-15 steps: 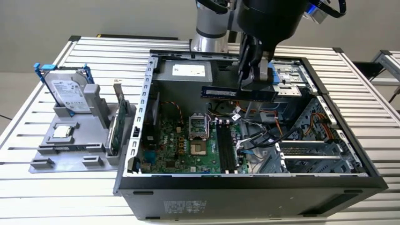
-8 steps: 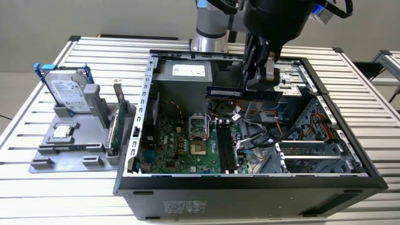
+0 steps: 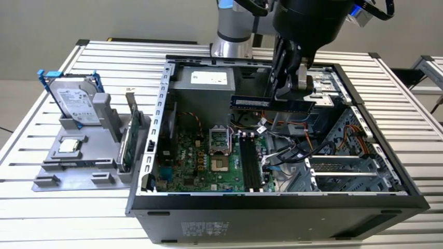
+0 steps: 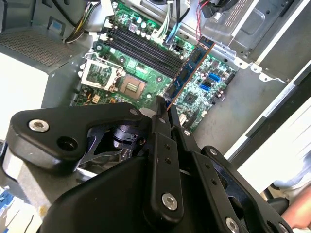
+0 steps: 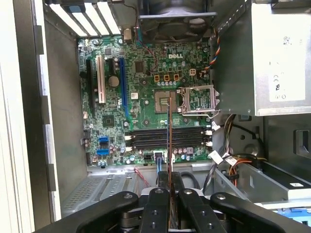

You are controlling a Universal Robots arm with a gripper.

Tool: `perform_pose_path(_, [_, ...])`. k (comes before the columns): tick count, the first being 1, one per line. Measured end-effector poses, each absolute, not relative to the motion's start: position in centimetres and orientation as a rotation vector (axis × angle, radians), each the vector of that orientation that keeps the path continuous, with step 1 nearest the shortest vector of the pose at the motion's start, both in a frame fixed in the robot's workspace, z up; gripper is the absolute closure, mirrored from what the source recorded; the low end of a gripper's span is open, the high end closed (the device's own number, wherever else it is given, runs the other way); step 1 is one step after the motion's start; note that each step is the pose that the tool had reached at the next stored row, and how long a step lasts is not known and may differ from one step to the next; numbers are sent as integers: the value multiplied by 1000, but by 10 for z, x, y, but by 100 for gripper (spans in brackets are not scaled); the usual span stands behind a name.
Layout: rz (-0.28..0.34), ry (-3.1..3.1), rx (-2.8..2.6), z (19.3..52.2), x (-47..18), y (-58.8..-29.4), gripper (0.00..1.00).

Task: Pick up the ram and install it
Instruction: 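Pick up the ram and move it above insertion slot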

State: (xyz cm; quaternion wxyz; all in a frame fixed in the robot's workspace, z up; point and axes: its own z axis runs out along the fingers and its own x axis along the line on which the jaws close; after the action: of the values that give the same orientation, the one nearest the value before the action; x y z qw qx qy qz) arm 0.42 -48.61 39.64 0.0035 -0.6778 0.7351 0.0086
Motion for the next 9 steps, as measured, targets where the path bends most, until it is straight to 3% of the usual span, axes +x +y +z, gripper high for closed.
perform_pose_path(9, [27,2310,-2119,396,4,-486,100])
